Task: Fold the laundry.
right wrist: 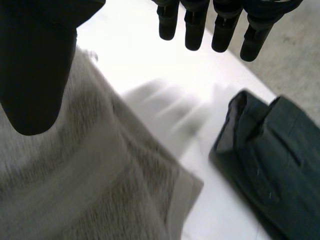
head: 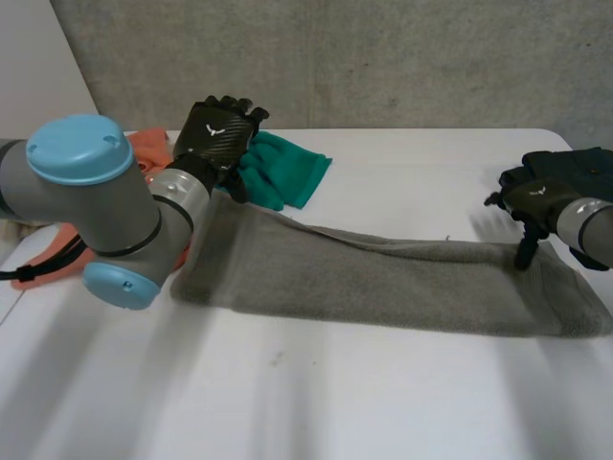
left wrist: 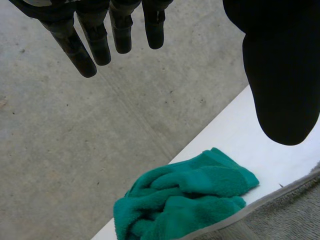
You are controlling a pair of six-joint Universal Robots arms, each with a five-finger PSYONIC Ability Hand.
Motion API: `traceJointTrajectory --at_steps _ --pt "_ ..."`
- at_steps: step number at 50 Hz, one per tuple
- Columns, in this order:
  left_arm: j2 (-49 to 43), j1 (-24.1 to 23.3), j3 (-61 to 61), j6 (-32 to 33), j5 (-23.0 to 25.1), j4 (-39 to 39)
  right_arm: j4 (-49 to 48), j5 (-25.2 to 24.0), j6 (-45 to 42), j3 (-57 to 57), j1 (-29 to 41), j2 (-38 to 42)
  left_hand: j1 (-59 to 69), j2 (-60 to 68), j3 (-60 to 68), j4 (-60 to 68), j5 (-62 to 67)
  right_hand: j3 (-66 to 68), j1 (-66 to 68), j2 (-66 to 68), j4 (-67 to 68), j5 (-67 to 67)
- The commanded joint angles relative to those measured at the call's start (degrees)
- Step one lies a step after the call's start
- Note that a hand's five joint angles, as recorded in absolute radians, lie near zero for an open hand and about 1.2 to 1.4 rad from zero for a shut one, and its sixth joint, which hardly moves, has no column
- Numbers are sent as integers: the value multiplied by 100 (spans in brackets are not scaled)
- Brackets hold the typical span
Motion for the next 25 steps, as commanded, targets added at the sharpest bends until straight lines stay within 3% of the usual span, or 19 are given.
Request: traceJointTrajectory --at_steps 1,12,22,25 --pt "180 83 -9 -26 20 -71 -200 63 680 108 155 -350 -178 -167 -194 -164 -281 -63 -119 -81 -108 -177" --pt "383 127 26 -289 169 -335 81 2 1541 -68 277 -421 -178 -167 -194 -164 -281 376 319 357 330 261" --pt "330 153 43 -342 178 -361 143 265 1234 -577 392 572 -178 -167 -194 -164 -281 376 319 357 330 261" --pt "321 162 35 -342 178 -352 3 571 1181 -717 375 827 -178 -167 -194 -164 -281 409 352 390 364 295"
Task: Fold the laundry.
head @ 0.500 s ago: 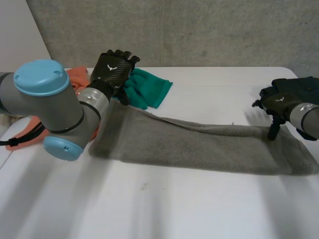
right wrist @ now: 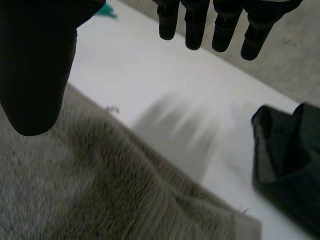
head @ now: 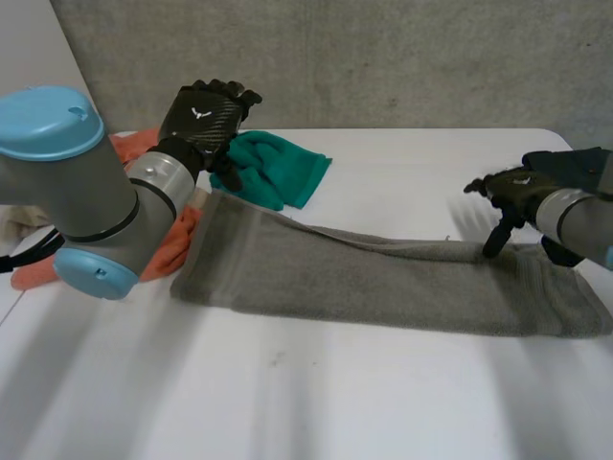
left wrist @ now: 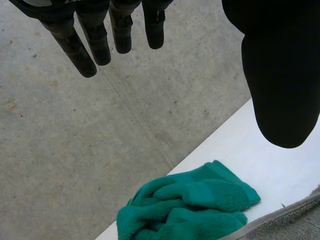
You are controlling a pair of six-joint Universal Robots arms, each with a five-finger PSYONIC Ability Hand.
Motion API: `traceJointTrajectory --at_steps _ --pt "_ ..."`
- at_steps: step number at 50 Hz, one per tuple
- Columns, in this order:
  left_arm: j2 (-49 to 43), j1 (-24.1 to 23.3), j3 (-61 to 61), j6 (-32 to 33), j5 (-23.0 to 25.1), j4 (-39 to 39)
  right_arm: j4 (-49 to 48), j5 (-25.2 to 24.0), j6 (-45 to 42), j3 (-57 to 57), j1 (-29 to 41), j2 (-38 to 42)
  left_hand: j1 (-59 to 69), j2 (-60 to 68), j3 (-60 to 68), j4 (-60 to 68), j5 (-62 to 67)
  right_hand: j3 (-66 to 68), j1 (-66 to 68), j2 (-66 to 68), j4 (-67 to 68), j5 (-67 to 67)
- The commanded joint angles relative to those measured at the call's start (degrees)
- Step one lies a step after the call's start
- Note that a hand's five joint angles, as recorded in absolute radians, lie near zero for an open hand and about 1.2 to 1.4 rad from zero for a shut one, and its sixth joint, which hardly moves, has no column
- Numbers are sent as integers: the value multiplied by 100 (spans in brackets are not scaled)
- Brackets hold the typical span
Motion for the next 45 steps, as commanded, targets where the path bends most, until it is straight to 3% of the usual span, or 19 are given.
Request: traceJointTrajectory --at_steps 1,7,13,21,26,36,40,43,45 --pt "-42 18 0 7 -5 16 -265 504 -197 -337 -6 653 -178 -167 -196 -164 -282 403 349 393 393 293" --pt "-86 26 27 51 -5 25 -1931 1067 -13 -391 -32 952 -178 -167 -196 -164 -282 386 332 377 376 276" --pt "-95 26 27 51 -5 7 -2771 1226 14 -285 12 944 -178 -167 -196 -164 -282 319 265 310 309 209" --pt "-95 114 36 7 4 7 -1981 1209 58 -197 -32 479 -178 -167 -196 -164 -282 -186 -240 -195 -196 -296" --pt "-87 114 18 7 4 -1 -1646 1121 23 198 -225 -400 -178 -167 -196 -164 -282 -186 -240 -195 -196 -296" --pt "-16 62 -17 7 31 -28 75 752 -1119 1190 -621 -1709 -178 -167 -196 -164 -282 -186 -240 -195 -196 -296" --pt "10 44 -35 7 39 -28 682 436 -1383 2085 -980 -2245 -178 -167 -196 -164 -282 485 431 476 475 375" --pt "1 35 -43 7 48 -28 631 190 -1393 2596 -1235 -2448 -178 -167 -196 -164 -282 771 717 762 761 661" --pt "1 18 -52 7 48 -28 307 -135 -1375 3158 -1508 -2589 -178 -167 -196 -164 -282 1762 1708 1753 1752 1652"
